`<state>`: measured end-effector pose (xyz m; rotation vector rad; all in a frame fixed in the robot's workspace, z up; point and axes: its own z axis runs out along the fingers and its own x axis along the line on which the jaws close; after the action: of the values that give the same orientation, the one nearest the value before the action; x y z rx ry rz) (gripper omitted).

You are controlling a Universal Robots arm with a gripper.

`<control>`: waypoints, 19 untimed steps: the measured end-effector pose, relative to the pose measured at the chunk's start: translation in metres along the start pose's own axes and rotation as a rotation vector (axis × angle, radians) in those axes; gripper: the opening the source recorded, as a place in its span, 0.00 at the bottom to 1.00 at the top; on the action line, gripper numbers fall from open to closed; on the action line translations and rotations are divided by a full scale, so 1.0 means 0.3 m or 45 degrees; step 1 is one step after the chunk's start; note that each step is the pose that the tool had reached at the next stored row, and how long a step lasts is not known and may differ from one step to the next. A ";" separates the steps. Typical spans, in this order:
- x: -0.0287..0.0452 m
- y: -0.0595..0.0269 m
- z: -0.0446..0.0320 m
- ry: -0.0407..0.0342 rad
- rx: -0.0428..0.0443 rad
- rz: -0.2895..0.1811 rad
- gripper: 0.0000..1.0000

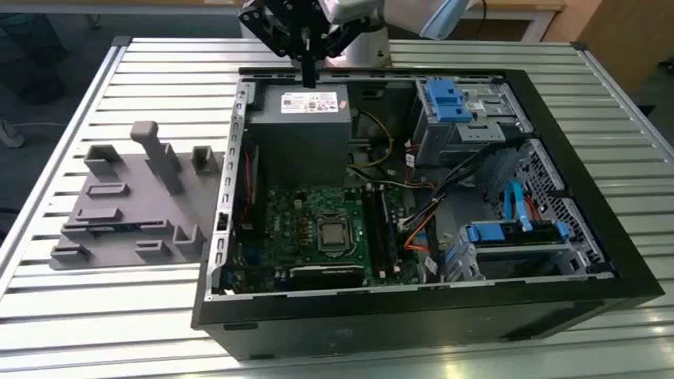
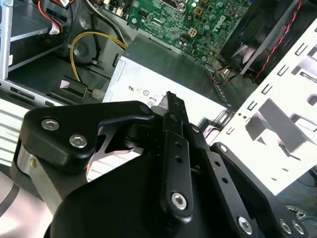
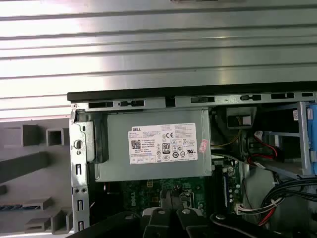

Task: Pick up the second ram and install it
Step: 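Reach for the second ram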

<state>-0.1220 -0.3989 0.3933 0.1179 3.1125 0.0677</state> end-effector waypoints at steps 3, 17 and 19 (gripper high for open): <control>0.001 0.000 0.000 0.0001 0.000 0.000 0.11; 0.024 -0.002 -0.001 0.0000 0.000 0.000 0.11; 0.028 -0.002 -0.001 0.0000 0.000 0.000 0.11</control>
<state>-0.1305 -0.3989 0.3933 0.1179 3.1125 0.0677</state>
